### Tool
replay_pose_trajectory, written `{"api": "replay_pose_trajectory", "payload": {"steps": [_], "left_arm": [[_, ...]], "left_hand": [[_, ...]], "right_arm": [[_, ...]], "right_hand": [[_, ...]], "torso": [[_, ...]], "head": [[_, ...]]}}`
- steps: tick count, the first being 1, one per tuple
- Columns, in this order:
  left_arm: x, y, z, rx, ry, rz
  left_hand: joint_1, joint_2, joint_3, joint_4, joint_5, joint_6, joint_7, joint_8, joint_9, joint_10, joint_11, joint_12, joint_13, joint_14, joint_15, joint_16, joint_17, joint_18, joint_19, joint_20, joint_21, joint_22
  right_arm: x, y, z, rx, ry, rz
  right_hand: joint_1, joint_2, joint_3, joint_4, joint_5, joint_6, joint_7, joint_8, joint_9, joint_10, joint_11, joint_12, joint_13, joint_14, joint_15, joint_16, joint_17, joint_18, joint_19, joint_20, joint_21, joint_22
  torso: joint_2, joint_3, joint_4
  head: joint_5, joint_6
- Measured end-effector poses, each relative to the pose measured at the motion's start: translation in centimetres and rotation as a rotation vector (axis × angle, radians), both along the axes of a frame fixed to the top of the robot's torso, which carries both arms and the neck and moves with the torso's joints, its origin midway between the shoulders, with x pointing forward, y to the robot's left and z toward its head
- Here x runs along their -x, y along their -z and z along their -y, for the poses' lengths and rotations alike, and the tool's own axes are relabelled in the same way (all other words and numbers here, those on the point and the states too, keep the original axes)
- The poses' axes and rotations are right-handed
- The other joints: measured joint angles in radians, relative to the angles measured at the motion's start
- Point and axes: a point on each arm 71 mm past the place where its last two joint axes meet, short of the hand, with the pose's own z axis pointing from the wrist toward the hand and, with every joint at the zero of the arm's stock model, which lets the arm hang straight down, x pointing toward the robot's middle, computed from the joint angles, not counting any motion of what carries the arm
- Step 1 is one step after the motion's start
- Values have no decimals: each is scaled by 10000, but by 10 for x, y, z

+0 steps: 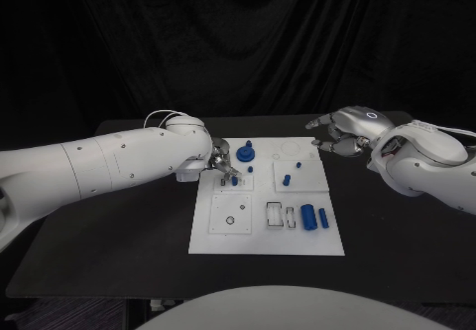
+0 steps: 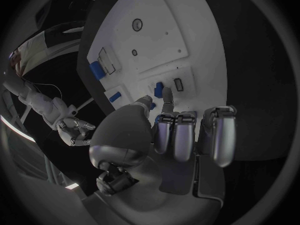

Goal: Assemble the parts on the task board

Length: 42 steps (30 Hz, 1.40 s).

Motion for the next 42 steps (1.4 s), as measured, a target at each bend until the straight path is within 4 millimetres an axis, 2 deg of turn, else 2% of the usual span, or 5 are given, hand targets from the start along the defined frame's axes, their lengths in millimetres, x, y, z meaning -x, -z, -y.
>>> {"api": "replay_pose_trajectory", "payload": {"steps": [21, 27, 42], "left_arm": [[-5, 3, 2, 67, -94, 61], [-6, 5, 3, 46, -111, 22], [-5, 13, 3, -14, -130, -152]], "left_hand": [[0, 87, 28, 84, 0, 0, 0, -95, -97, 27, 26, 0, 0, -27, 27, 0, 0, 0, -37, 37, -38, 0], [45, 132, 55, 110, 139, 1, 0, -156, -140, 27, 26, 0, 0, -27, 27, 0, 0, 0, -37, 37, -42, 0], [202, 202, 167, -2, 477, 1, 0, -243, -226, 27, 26, 0, 0, -28, 27, 0, 0, 0, -73, 73, -76, 0]], "right_arm": [[0, 1, -1, 66, 21, -106], [0, 1, -1, 80, 28, -126], [0, 1, -1, 110, 42, -171]], "right_hand": [[0, 0, 56, -1, 0, 88, 18, 0, -7, -71, 0, -37, 1, 0, 0, -42, 0, -1, 0, 0, -41, -1], [0, 0, 56, -1, 0, 130, -24, 0, -7, -71, 0, -37, 2, 0, 0, -42, 0, 0, 0, 0, -41, -2], [0, 0, 82, -27, 38, 167, 13, 0, -6, -70, 0, -77, 8, 0, 0, -42, 0, -1, 0, 0, -41, -2]], "torso": [[1, 6, 0], [4, 5, -6], [-8, 0, -6]], "head": [[18, 0], [37, 0], [3, 0]]}}
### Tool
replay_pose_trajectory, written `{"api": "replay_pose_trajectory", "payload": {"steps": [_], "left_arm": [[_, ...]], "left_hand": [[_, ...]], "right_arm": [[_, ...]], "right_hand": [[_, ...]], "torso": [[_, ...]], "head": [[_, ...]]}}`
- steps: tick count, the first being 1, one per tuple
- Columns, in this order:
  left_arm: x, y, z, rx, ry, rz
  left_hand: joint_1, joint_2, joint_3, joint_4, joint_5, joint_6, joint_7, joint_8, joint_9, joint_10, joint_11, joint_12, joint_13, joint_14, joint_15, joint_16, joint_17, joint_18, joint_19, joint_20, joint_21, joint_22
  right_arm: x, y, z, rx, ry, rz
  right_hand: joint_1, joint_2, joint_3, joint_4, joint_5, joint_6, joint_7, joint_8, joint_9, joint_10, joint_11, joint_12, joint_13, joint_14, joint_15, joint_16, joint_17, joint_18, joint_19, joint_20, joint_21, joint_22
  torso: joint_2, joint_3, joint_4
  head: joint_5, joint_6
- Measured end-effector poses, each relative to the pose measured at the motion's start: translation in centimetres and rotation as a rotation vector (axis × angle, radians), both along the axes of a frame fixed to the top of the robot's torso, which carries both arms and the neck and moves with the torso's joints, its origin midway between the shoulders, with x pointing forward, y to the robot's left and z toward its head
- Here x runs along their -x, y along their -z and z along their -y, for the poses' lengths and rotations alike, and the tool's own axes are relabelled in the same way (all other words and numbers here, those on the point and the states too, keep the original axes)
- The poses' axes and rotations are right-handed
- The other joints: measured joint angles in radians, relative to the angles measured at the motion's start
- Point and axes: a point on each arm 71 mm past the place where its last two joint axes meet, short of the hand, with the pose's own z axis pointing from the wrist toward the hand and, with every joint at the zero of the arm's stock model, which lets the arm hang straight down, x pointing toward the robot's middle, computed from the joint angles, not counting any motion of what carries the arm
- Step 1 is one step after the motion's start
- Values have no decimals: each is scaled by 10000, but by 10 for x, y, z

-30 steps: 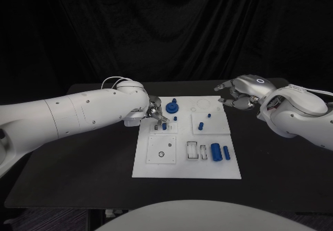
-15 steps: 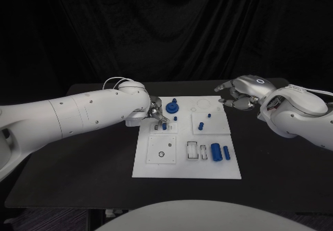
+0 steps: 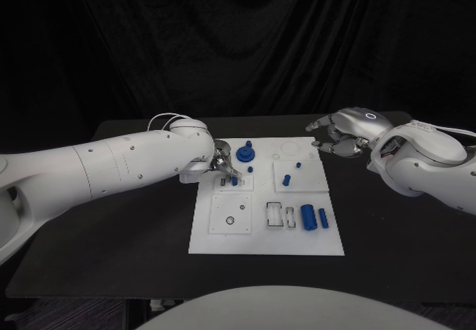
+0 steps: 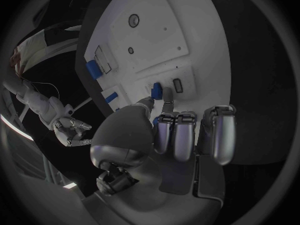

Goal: Assemble the parts on the task board

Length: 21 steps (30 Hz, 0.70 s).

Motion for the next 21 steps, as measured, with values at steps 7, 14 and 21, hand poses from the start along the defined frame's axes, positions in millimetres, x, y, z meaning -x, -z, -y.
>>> {"api": "replay_pose_trajectory", "payload": {"steps": [7, 14, 21], "left_arm": [[0, 2, 0, -3, 37, -81], [1, 3, 0, 73, 101, -116], [1, 3, 1, 198, 191, -117]], "left_hand": [[91, -39, 100, -67, 176, 38, -37, 0, -15, 0, 0, 0, 0, 0, 0, 0, 0, 0, 0, 0, 0, 0], [269, -78, 254, -197, 473, 83, -68, -43, -37, 0, 0, 0, 0, 0, 0, 0, 0, 0, 0, 0, 0, 0], [501, -156, 541, -428, 591, 148, -75, -42, -37, 0, 0, 0, 0, 0, 0, 0, 0, 0, 0, 0, -39, 0]], "right_arm": [[0, 0, 0, 15, 9, -26], [0, 1, -1, -19, 34, -93], [-1, 1, 0, -45, 67, -168]], "right_hand": [[0, 0, 0, 0, 0, 0, 0, 0, 0, 0, 0, -3, 0, 0, 0, 0, 0, 0, 0, 0, 0, 0], [0, 0, 70, -13, 0, 120, -13, 0, 1, -37, -37, -62, 2, 0, 0, -72, 0, 1, -35, -36, -123, -1], [0, 0, 69, -13, 0, 156, -48, 0, 1, -74, -1, -63, -8, 0, 0, -71, 0, 2, -35, -35, -123, -1]], "torso": [[-2, 5, 0], [1, 6, -5], [1, 9, -5]], "head": [[12, 0], [8, 0], [-27, 0]]}}
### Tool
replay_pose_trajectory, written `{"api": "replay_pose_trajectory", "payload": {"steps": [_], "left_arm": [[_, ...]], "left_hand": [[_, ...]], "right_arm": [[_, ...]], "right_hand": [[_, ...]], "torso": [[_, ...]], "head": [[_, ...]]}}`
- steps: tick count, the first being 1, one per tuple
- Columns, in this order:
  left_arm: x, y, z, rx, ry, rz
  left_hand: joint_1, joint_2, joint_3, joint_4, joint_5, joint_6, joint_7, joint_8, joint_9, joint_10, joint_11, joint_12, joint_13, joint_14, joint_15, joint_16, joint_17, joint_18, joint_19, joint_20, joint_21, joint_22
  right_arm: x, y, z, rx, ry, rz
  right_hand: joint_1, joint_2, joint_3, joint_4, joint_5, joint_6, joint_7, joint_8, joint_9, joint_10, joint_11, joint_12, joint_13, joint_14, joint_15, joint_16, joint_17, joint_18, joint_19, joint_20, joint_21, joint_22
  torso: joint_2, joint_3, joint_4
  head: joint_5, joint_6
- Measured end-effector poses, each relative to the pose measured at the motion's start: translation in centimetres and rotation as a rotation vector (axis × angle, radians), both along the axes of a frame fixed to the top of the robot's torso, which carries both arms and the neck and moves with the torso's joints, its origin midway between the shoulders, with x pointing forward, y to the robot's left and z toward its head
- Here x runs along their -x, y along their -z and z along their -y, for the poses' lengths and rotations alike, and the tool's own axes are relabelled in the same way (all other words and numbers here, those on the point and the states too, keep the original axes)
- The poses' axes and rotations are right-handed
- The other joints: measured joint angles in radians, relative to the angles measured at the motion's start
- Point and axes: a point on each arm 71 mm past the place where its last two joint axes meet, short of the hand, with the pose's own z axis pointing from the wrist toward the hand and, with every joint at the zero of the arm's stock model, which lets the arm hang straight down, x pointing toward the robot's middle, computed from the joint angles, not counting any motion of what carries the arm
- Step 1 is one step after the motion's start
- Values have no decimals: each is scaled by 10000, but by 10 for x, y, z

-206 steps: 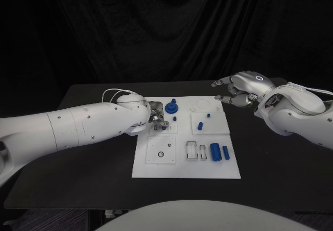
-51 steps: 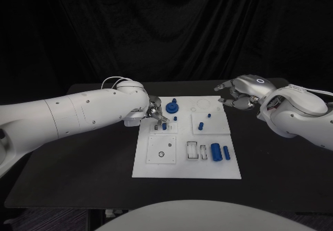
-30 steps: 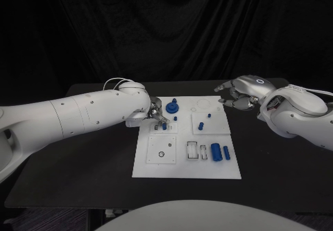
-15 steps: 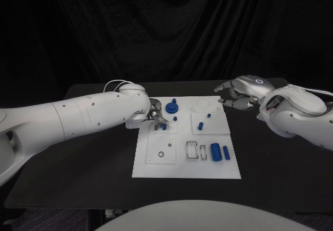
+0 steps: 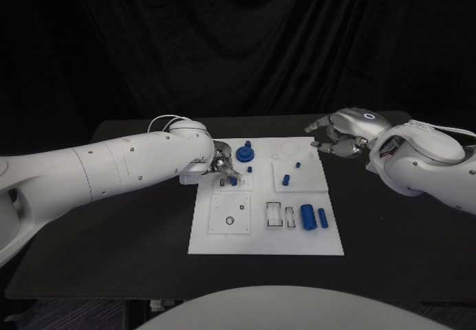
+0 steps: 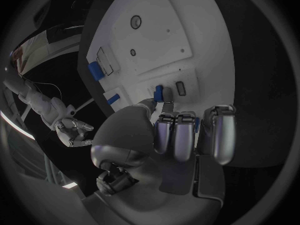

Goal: Assemble the parts on the task board

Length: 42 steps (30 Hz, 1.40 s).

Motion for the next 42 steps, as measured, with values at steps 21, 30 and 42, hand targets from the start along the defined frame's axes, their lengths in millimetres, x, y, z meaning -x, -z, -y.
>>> {"api": "replay_pose_trajectory", "payload": {"steps": [21, 30, 42], "left_arm": [[0, 0, -3, 361, 108, 108], [4, 0, -9, 562, 65, 209], [13, -4, -17, 1283, -90, 771]], "left_hand": [[215, -209, 843, -427, 156, 108, -102, 1, 86, 0, 0, 0, 0, 0, 0, 0, 0, 0, 15, -15, 0, 0], [215, -209, 963, -469, 155, 166, -92, -2, 115, 0, 0, 0, 0, 0, 0, 0, 0, 0, 39, -39, 0, 0], [160, -263, 1460, -524, 361, 216, -69, -19, 194, 6, -70, 0, 0, 0, 0, 0, 0, -1, 39, -39, 0, 0]], "right_arm": [[-1, 1, 1, 30, 79, -122], [-1, 1, 2, 41, 114, -143], [-1, 1, 4, 51, 164, -157]], "right_hand": [[0, 0, 29, -29, 41, 126, 19, 0, 0, 1, 0, 0, 0, 0, 0, -38, 0, -1, 0, 0, -66, 0], [0, 0, 28, -29, 40, 125, 19, 0, 0, 1, 0, 1, 1, 0, 0, -38, 0, -1, 0, 0, -66, -1], [0, 0, 28, -29, 40, 125, 19, 0, 1, 1, -1, 1, 2, 0, 0, -38, 0, -1, 0, 0, -66, 0]], "torso": [[-5, 0, 9], [-4, 0, 9], [-8, -3, 11]], "head": [[-13, 0], [-13, 0], [-30, 0]]}}
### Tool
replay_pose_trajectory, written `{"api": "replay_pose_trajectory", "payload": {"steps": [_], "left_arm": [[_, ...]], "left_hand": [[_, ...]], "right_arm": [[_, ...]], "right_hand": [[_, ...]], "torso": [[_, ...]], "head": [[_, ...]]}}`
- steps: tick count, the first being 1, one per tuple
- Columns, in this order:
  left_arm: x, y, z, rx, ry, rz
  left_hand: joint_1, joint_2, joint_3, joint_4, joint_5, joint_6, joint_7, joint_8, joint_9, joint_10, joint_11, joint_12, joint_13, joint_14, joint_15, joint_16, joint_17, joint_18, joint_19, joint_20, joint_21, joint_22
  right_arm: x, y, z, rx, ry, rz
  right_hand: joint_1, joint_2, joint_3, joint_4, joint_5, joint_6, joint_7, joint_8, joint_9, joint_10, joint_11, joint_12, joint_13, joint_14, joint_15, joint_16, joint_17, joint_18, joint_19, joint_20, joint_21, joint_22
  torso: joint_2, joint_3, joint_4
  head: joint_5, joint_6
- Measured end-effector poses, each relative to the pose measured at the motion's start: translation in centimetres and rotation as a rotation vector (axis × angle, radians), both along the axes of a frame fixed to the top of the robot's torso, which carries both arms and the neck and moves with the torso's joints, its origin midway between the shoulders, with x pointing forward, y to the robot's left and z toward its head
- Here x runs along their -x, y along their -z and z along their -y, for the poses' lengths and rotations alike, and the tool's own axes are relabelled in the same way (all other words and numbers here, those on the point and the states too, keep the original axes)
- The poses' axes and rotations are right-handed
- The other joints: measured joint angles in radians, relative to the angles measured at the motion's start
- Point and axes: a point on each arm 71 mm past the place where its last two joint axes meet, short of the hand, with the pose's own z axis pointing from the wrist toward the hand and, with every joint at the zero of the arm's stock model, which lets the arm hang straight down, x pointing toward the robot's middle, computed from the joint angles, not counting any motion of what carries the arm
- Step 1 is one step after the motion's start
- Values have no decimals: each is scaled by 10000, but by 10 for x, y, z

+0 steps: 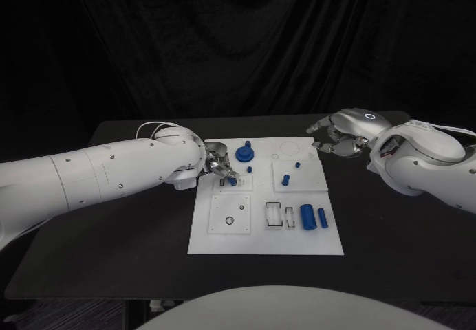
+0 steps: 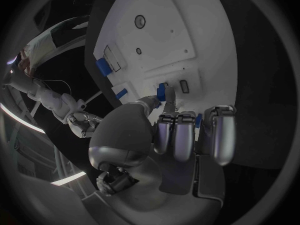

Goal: Assemble the parts on the task board

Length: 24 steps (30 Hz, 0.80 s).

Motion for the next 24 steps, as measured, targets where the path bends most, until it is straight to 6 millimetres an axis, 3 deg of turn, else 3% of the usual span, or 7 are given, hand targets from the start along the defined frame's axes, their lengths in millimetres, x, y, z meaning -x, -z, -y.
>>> {"api": "replay_pose_trajectory", "payload": {"steps": [14, 24], "left_arm": [[4, -6, -14, 815, -482, 855], [18, 1, -22, 1331, -899, 1233]], "left_hand": [[-77, -74, 303, 0, 61, 14, 21, -1, 38, 0, 0, 0, 0, 0, 0, 0, 0, 0, 0, 0, -100, 0], [-50, -137, 485, -15, 60, -16, 41, -5, 42, 0, 0, 0, 0, 0, 0, 0, 0, 1, -36, -35, -159, 0]], "right_arm": [[0, 0, 1, 8, 34, -7], [0, 0, 2, -4, 57, -23]], "right_hand": [[0, 0, 0, 0, 0, 0, 0, 0, 0, 0, 0, 1, 1, 0, 0, 0, 0, 0, 0, 0, 0, 0], [0, 0, 0, 0, 0, -1, -1, 0, 0, 0, 0, 1, 2, 0, 0, 0, 0, -1, 0, 0, 0, 8]], "torso": [[2, -2, 6], [6, -2, 10]], "head": [[28, 0], [98, 0]]}}
